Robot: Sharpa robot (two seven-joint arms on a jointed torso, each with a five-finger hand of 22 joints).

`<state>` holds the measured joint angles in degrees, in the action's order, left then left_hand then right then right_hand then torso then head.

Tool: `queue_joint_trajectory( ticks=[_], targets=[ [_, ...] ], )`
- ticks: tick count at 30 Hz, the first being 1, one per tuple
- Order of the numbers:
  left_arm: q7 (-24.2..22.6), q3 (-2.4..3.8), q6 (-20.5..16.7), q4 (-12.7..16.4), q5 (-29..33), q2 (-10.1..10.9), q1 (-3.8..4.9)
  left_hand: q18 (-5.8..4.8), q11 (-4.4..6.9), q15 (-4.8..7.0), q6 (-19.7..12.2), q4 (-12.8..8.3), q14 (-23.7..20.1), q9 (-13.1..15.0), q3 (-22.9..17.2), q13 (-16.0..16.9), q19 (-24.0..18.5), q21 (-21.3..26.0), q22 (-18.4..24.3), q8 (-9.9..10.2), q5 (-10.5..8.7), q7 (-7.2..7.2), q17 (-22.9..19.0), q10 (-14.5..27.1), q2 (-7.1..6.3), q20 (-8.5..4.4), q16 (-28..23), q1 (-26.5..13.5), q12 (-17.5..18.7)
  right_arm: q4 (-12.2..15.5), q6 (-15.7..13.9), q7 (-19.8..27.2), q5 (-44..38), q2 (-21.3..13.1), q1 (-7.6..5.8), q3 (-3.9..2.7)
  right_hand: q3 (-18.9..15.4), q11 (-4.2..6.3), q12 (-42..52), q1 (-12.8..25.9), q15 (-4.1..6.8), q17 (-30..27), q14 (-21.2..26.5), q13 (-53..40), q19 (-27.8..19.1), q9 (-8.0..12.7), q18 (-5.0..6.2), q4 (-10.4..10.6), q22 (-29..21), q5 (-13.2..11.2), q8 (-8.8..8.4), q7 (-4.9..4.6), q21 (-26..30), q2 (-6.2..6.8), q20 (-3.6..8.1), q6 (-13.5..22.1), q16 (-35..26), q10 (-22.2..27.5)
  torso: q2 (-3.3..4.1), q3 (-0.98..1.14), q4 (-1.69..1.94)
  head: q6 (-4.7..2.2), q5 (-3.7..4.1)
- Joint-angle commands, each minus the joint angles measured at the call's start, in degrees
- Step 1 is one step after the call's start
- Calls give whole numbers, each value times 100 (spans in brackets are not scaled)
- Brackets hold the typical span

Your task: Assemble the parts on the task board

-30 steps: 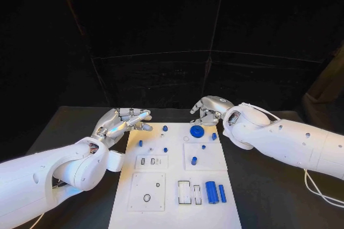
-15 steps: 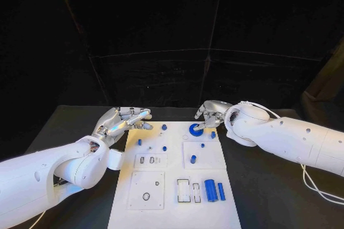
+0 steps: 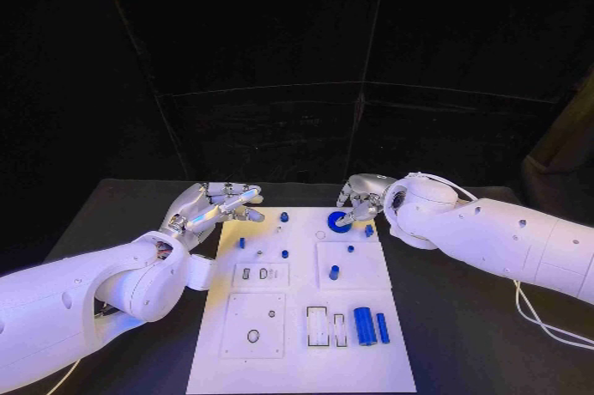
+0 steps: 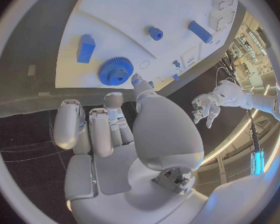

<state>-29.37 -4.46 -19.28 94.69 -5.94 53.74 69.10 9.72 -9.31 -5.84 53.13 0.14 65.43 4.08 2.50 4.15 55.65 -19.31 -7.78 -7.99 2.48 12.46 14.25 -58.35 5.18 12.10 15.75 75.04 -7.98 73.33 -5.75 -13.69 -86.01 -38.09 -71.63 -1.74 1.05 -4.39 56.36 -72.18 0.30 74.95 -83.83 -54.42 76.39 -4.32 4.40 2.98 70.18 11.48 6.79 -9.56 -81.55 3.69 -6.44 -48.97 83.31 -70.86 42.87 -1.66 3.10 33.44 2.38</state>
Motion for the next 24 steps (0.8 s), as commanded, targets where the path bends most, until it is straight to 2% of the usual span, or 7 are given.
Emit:
queue_joint_trajectory(
  ticks=[1, 24],
  targets=[
    [-4, 3, 79, -1, -21, -11, 8, 76, 8, -1, 48, -39, 43, -8, -3, -10, 39, 28, 7, 22, 29, 7, 5, -42, 42, 6, -36, -8, 25, -20, 185, -43, -311, 27, -11, -3, -33, 5, 85, -98, -37, 205, -367, -99, 47, -7, -34, -27, 28, 13, 38, 7, -37, -11, -3, -5, 42, -69, 0, 0, -5, 18, 10],
    [20, 2, 90, -33, -21, -7, 7, 76, 8, 0, 51, -68, 41, -10, -17, -12, 44, 37, 15, 37, 29, 6, 21, -49, 61, 4, -51, 19, 46, -217, 505, -19, -538, 179, 0, 5, 33, 31, 194, -338, -21, 294, -373, -258, 60, -24, -41, -132, 73, -88, 156, 36, -58, -133, 7, -94, 89, -58, 1, 1, -5, 65, 29]
  ],
)
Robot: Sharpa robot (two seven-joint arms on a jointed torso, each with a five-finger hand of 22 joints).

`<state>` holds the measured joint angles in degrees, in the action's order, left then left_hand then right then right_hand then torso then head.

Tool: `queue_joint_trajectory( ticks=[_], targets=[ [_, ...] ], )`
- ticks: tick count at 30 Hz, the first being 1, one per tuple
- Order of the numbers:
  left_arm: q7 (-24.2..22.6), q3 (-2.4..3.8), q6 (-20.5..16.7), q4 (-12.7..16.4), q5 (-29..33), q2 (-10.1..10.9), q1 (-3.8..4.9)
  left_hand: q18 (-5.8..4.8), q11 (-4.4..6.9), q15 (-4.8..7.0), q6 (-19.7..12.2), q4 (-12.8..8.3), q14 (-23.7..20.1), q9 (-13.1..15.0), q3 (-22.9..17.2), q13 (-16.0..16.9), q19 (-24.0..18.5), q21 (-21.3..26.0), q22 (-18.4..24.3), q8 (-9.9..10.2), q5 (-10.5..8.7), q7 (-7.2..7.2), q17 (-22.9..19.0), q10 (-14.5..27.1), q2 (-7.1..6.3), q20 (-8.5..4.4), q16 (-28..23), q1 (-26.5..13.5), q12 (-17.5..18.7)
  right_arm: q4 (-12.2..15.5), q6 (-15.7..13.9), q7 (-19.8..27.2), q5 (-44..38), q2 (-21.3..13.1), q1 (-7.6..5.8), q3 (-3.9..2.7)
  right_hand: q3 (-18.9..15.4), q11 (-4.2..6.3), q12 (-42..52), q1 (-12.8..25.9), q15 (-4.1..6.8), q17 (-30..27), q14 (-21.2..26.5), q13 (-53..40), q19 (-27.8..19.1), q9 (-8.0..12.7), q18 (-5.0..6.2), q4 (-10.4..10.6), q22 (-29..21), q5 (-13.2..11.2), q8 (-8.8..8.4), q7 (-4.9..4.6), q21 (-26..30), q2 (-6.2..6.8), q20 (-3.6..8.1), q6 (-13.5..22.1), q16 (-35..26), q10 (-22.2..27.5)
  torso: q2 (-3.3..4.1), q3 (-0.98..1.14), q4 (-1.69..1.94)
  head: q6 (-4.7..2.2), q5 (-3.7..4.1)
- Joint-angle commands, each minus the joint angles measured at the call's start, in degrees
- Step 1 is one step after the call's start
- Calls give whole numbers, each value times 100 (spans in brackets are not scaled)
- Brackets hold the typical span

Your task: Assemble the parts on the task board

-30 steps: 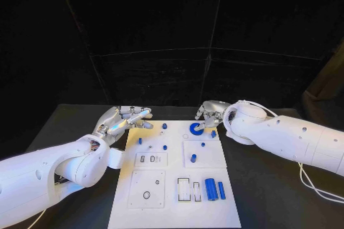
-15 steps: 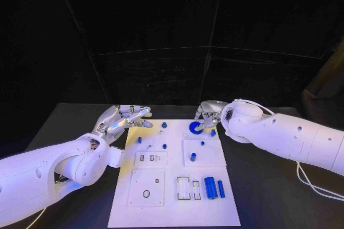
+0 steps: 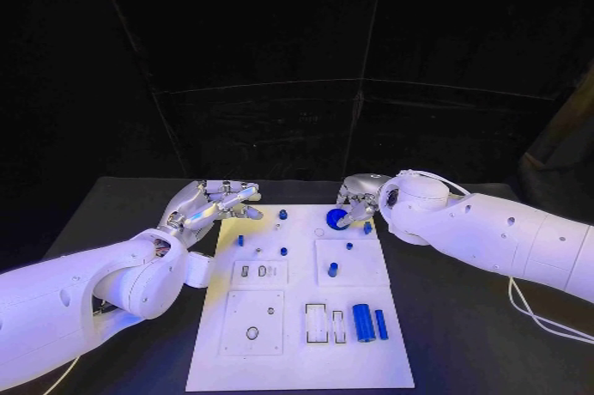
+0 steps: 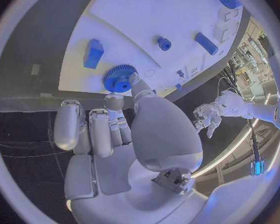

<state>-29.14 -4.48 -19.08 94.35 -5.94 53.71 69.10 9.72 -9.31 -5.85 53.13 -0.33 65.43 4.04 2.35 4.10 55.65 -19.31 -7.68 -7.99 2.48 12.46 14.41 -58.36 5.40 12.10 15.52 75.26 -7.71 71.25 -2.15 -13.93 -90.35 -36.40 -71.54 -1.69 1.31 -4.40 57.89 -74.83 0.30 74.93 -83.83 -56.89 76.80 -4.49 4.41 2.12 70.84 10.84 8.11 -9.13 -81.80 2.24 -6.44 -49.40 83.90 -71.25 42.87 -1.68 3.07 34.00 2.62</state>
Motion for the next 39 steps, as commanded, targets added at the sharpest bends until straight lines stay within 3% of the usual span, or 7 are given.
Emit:
queue_joint_trajectory(
  ticks=[1, 12, 15, 21, 30, 39],
  targets=[
    [-3, 3, 70, 1, -21, -4, 8, 76, 9, 1, 53, -29, 41, -6, -6, -7, 46, 40, 7, 41, 29, 6, 10, -52, 44, 4, -32, 4, 24, -18, 151, 9, -108, 14, -8, 0, 19, 34, 43, -90, -20, 297, -373, -16, 18, -8, -41, -56, 8, -35, 33, -4, -33, 0, 8, -60, 30, -18, 2, 1, -1, 14, 7],
    [-1, 3, 71, -4, -21, 4, 8, 76, 9, 1, 53, -29, 41, -6, -6, -7, 46, 40, 8, 41, 29, 6, 10, -52, 45, 4, -32, 4, 24, -57, 106, 47, -135, 47, -1, 7, 231, 72, 63, -285, 11, 316, -372, -80, 21, -28, -43, -184, 29, -166, 151, 30, -42, -165, 32, -237, 36, -25, 0, 0, 1, 35, 6],
    [1, 3, 73, -5, -21, 6, 8, 75, 9, 1, 55, -36, 41, -6, -11, -8, 48, 43, 10, 45, 29, 6, 14, -54, 52, 3, -36, 10, 30, -40, -120, 79, -210, 53, 2, 9, 453, 127, 214, -404, 50, 353, -380, -246, 66, -59, -56, -284, 98, -380, 272, 78, -73, -297, 66, -511, 53, -143, 2, 1, 1, 39, 3],
    [4, 3, 81, 1, -21, 6, 8, 75, 9, 1, 55, -38, 41, -6, -13, -8, 48, 44, 11, 46, 29, 6, 16, -55, 55, 3, -38, 12, 32, 9, -612, 116, -390, 55, 10, 11, 800, 218, 445, -496, 130, 406, -392, -491, 157, -87, -81, -417, 229, -442, 385, 192, -133, -448, 136, -846, 77, -319, -1, -1, 2, 39, 2],
    [13, 3, 84, 3, 76, 13, 8, 75, 9, 1, 56, -43, 39, -7, -16, -9, 49, 46, 13, 50, 29, 7, 20, -57, 61, 3, -42, 15, 36, 201, -930, 143, -451, -4, 19, 11, 1097, 239, 420, -267, 157, 403, -391, -510, 178, -47, -89, -459, 264, -427, 317, 217, -148, -372, 173, -947, 70, -344, 2, 3, -1, 40, -21],
    [16, 3, 86, 3, 90, 22, 8, 74, 7, -1, 55, -53, 33, -8, -21, -9, 47, 52, 17, 57, 29, 8, 24, -58, 68, 3, -52, 22, 45, 740, -1343, 32, -463, -122, 19, 9, 1257, 218, 400, -50, 143, 423, -395, -523, 199, 2, -96, -430, 295, -402, 196, 188, -159, -272, 168, -903, 75, -357, -8, -5, 1, 13, -52]
  ],
)
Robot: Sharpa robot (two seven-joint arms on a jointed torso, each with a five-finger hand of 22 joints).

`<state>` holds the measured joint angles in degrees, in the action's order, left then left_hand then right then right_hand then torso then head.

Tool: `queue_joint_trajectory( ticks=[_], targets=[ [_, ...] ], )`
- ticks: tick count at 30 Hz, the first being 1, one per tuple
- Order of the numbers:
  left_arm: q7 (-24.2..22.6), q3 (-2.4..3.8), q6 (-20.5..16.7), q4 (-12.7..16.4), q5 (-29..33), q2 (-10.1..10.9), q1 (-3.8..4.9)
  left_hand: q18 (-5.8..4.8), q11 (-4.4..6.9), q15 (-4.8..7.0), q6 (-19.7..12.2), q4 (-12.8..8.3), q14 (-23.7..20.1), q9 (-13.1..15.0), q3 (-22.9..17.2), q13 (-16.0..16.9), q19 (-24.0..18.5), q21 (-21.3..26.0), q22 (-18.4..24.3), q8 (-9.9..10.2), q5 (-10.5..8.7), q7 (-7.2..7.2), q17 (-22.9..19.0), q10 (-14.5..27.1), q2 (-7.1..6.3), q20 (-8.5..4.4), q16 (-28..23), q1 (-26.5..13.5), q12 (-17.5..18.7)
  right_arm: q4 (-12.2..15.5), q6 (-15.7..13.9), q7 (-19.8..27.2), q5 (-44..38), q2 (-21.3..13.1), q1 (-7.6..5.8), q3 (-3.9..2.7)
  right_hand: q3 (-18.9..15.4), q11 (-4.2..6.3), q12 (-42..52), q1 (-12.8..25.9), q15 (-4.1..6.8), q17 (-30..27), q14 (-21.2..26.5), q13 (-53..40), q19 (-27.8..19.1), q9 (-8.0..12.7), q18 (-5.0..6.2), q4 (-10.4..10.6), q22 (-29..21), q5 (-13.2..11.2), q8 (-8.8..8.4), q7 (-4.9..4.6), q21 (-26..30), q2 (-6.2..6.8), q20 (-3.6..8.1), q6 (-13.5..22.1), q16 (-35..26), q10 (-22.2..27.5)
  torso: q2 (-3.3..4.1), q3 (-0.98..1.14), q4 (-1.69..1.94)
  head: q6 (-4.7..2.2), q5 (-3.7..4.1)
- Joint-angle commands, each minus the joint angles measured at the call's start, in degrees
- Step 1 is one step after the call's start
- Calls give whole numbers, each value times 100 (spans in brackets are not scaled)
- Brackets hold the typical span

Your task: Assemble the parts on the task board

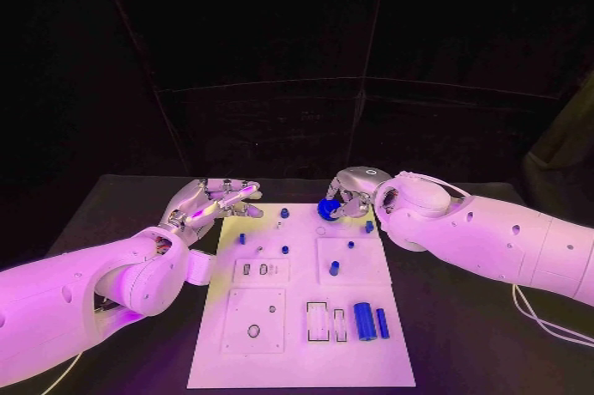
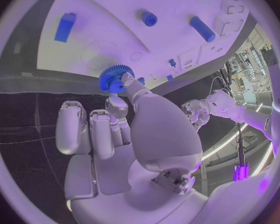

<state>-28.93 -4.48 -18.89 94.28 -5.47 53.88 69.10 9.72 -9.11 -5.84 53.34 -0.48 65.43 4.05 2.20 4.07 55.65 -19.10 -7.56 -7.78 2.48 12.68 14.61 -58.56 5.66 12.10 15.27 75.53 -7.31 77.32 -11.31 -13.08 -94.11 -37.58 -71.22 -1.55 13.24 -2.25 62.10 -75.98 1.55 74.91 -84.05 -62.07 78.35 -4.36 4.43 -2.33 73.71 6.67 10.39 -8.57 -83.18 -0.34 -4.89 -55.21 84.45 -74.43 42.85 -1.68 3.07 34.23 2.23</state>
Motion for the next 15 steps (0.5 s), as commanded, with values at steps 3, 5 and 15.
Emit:
queue_joint_trajectory(
  ticks=[3, 5, 15],
  targets=[
    [-6, 4, 68, 8, 44, 7, 9, 74, -13, -1, 33, -38, 33, -9, -5, -6, 47, 31, 5, 36, 29, -13, 4, -38, 41, 3, -27, -5, 5, 281, -535, -127, -147, 44, -14, -6, 97, -3, -25, 113, 12, 435, -376, -8, 48, -2, -99, 23, 14, 13, -59, 125, -23, 13, 9, -315, 25, -43, -2, -5, 12, -15, -30],
    [-8, 4, 68, 6, 45, 8, 9, 74, -13, -1, 33, -38, 33, -9, -5, -6, 47, 31, 5, 36, 29, -13, 4, -38, 41, 3, -27, -5, 5, 328, -587, -171, -186, 116, -15, -6, 119, -5, -27, 135, 10, 434, -375, -10, 49, 3, -99, 28, 15, 13, -73, 123, -23, 23, 7, -312, 24, -45, 3, -6, 15, -27, -54],
    [-19, 5, 51, -3, 137, 19, 17, 73, -14, -2, 35, -47, 29, -10, -9, -6, 46, 36, 8, 40, 29, -14, 8, -40, 46, 4, -34, 2, 11, 141, -581, -234, -284, 693, -12, 59, 181, -11, -30, 188, 5, 428, -374, -17, 59, 12, -101, 41, 29, 32, -108, 116, -28, 39, 1, -311, 20, -51, 7, -3, 11, -33, -124]
  ],
)
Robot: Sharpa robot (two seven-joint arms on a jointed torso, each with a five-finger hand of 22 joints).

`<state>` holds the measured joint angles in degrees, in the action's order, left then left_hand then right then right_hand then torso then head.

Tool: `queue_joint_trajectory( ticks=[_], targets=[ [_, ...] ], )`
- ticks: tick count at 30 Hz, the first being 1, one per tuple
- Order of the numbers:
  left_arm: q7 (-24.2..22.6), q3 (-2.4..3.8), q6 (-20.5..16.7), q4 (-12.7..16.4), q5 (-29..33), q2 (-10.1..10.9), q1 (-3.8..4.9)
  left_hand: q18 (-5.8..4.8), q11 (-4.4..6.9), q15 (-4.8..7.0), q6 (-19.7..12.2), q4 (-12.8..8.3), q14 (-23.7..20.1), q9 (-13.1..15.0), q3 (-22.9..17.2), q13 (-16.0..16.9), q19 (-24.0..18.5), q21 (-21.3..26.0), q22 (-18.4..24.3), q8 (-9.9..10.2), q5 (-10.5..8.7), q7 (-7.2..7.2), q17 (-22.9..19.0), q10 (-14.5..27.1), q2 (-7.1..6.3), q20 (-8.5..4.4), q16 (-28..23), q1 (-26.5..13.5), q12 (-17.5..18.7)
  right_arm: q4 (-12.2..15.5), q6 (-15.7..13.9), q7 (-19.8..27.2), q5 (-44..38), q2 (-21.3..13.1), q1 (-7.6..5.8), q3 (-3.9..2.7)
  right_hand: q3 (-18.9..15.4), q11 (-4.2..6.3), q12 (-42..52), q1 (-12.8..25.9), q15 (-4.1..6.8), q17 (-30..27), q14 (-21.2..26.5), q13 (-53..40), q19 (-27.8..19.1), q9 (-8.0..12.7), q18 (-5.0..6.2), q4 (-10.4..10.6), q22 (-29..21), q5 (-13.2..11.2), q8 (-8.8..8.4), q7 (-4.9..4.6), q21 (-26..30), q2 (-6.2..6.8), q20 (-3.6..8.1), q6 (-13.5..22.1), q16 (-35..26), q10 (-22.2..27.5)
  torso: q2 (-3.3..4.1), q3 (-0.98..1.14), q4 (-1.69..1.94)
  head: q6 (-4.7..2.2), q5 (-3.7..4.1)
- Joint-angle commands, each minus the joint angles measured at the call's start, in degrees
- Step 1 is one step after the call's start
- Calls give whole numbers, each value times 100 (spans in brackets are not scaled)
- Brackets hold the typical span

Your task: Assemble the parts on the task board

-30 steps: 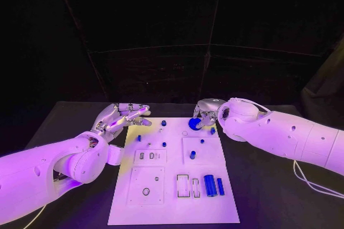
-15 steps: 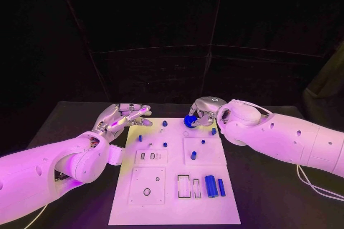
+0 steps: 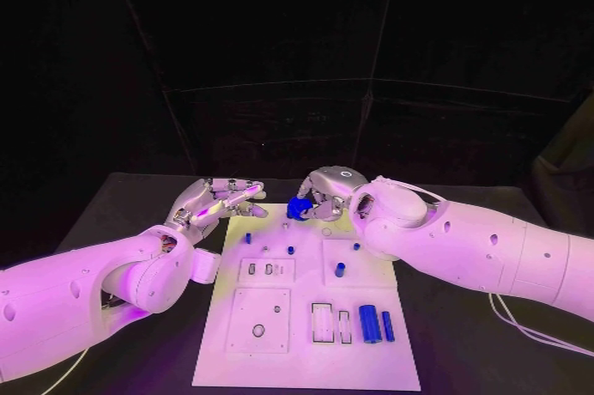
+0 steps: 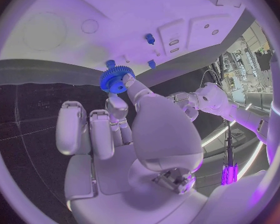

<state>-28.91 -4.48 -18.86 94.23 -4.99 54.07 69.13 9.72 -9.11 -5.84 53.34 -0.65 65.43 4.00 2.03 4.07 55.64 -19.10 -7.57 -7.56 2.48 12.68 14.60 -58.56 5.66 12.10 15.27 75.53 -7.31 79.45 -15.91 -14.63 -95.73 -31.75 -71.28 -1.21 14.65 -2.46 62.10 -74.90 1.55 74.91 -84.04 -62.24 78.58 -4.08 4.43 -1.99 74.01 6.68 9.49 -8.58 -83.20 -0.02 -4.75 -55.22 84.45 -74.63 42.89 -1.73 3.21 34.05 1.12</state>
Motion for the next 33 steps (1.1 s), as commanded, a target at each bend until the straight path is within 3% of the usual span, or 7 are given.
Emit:
queue_joint_trajectory(
  ticks=[1, 6, 11, 24, 33],
  targets=[
    [-23, 5, 47, 3, 92, 0, 15, 74, -14, -2, 35, -30, 29, -5, 8, -7, 46, 36, 9, 18, 29, -14, 9, -40, 46, 4, -34, 2, 11, -88, -107, -82, -122, 136, -4, 32, 43, 9, -34, 83, 5, 425, -374, 4, 34, -15, -101, 9, -3, 32, -21, 116, -26, 8, -14, -309, 18, -30, 3, 3, -2, -15, -12],
    [-27, 5, 49, 3, 107, -8, 23, 74, -14, -2, 35, -30, 29, -5, 8, -7, 46, 36, 9, 18, 29, -14, 9, -40, 46, 4, -34, 2, 11, -305, 29, -116, -139, 401, 39, 136, 86, -1, -101, 136, -3, 389, -365, 57, 29, -4, -99, 22, -9, 36, -64, 103, -22, 32, -20, -285, -3, 5, 5, 3, 1, -3, -32],
    [-31, 5, 47, -6, 112, -4, 31, 74, -14, -2, 35, -30, 29, -5, 8, -7, 46, 36, 9, 18, 29, -14, 9, -40, 46, 4, -34, 2, 11, -461, 162, -169, -145, 563, 85, 169, 110, -7, -140, 154, -7, 376, -361, 87, 26, 2, -99, 24, -13, 37, -87, 96, -19, 45, -23, -271, -11, 29, 3, 9, -7, 21, -53],
    [-35, 6, 38, -13, 236, -26, 36, 74, -13, -2, 38, -39, 29, -5, 4, -7, 47, 39, 12, 22, 29, -15, 14, -45, 50, 4, -39, 8, 16, -729, 250, -220, -147, 839, 134, 183, 189, -36, -219, 225, -30, 348, -353, 136, 2, 17, -92, 21, -43, 25, -181, 60, -2, 118, -42, -196, -31, 87, 2, 12, -20, 32, -41],
    [-27, 6, 38, -22, 248, -24, 37, 74, -13, -2, 38, -39, 29, -5, 4, -7, 47, 39, 12, 22, 29, -15, 14, -45, 50, 4, -39, 8, 16, -845, 354, -155, -134, 917, 142, 183, 79, -120, -477, 517, -101, 275, -334, 346, -53, 31, -78, 143, -113, -125, -407, -21, 40, 330, -107, 100, -82, 253, 0, 9, -19, 51, -41]
  ],
)
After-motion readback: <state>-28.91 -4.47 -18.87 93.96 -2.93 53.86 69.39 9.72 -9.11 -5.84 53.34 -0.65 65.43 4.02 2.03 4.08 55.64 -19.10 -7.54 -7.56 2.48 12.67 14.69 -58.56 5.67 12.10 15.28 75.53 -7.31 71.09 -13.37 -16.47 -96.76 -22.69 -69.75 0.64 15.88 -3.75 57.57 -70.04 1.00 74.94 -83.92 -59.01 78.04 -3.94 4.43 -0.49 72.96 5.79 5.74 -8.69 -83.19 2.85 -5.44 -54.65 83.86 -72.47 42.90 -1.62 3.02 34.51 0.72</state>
